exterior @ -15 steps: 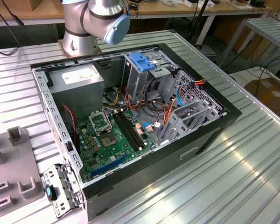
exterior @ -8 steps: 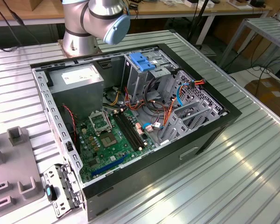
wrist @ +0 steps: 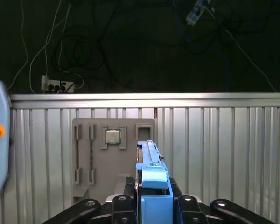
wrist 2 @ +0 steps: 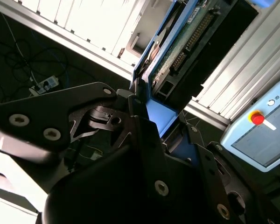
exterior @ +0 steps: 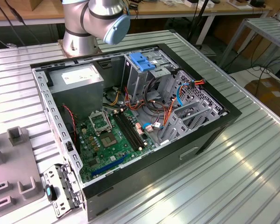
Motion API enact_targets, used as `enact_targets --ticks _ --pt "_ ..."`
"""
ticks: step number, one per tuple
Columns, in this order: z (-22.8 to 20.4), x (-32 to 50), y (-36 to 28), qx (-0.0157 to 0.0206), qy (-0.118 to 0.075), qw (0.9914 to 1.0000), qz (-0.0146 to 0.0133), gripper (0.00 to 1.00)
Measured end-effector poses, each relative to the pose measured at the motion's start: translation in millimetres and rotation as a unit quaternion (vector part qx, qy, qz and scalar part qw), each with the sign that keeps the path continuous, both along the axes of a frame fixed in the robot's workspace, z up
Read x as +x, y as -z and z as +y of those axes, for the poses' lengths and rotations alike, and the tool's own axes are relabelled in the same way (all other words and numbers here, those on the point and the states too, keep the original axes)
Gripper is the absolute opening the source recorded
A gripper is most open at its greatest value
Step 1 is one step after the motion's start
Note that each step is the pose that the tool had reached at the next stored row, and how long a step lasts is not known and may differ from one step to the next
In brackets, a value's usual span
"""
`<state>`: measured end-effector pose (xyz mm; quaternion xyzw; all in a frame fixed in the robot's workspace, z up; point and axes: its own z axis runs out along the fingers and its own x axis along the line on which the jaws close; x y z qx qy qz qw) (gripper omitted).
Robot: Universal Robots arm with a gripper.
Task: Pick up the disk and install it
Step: 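Pick up the disk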
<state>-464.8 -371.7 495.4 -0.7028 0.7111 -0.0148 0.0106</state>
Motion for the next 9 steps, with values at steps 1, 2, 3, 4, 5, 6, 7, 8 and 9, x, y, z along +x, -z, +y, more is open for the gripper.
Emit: enact_targets --ticks 1,2,3,4,5,6,7,8,9 --pt "0.0 0.0 -1.8 0.0000 0.000 1.00000 0.0000 0.37" --pt "0.0 0.0 -3.6 0.0000 0.000 1.00000 0.0000 0.37" --pt "0.0 0.0 -5.1 0.0000 0.000 1.00000 0.0000 0.37" --pt "0.0 0.0 -5.6 0.0000 0.000 1.00000 0.0000 0.37" --pt "0.0 0.0 -5.6 0.0000 0.000 1.00000 0.0000 0.37" --pt "0.0 0.0 -5.6 0.0000 0.000 1.00000 0.0000 0.37" --pt "0.0 0.0 -5.6 0.0000 0.000 1.00000 -0.0001 0.37" --pt "0.0 0.0 -5.7 0.0000 0.000 1.00000 0.0000 0.37" --pt "0.0 0.0 -5.8 0.0000 0.000 1.00000 0.0000 0.37"
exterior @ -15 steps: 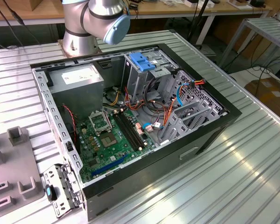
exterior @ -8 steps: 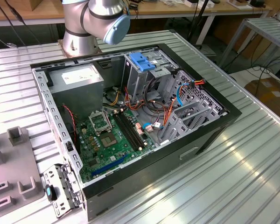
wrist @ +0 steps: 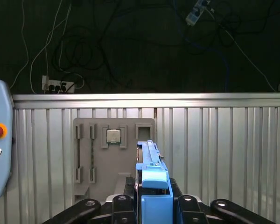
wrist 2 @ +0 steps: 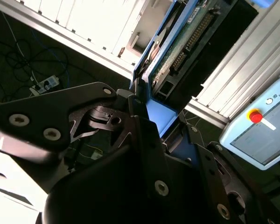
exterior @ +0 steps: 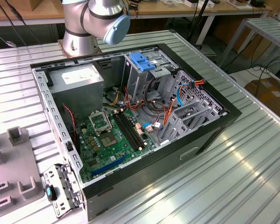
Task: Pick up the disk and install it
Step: 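Pick up the disk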
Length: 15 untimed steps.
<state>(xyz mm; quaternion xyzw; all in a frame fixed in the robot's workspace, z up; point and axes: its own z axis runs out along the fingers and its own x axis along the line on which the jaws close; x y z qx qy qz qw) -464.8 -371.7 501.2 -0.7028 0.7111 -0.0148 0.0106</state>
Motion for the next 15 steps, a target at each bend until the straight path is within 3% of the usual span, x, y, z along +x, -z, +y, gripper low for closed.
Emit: enact_targets --ticks 15 --pt "0.0 14.3 0.0 0.0000 0.000 1.00000 0.0000 0.37"
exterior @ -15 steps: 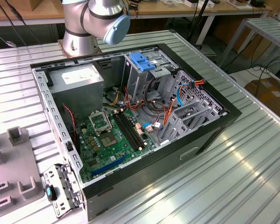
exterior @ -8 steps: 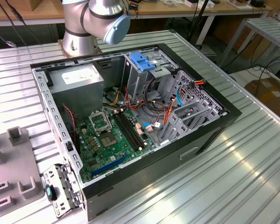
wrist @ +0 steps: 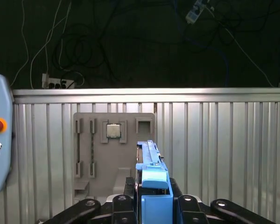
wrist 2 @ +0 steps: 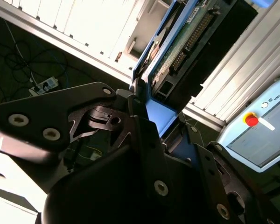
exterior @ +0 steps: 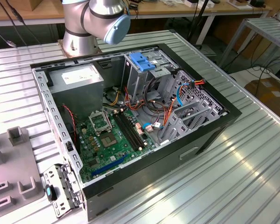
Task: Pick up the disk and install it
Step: 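Pick up the disk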
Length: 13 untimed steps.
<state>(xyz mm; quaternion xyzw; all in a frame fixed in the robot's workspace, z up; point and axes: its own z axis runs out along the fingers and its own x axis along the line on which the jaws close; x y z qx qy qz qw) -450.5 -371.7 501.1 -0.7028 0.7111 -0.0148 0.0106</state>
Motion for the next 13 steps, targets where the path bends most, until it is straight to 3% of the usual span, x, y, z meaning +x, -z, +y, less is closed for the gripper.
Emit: enact_targets --ticks 13 --pt "0.0 13.0 0.0 0.0000 0.000 1.00000 0.0000 0.37"
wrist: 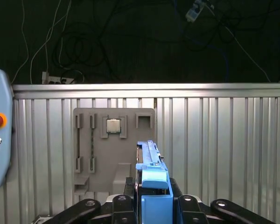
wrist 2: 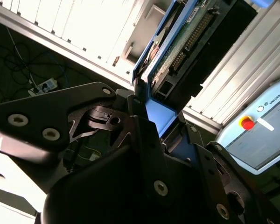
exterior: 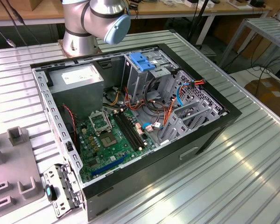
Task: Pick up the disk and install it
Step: 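Pick up the disk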
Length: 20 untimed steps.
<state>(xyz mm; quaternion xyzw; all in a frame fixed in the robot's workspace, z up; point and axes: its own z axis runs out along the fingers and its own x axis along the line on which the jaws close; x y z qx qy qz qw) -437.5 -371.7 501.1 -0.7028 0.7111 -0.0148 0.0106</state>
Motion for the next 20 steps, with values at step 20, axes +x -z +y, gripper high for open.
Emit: enact_targets --ticks 20 --pt "0.0 20.1 0.0 0.0000 0.000 1.00000 0.0000 0.37"
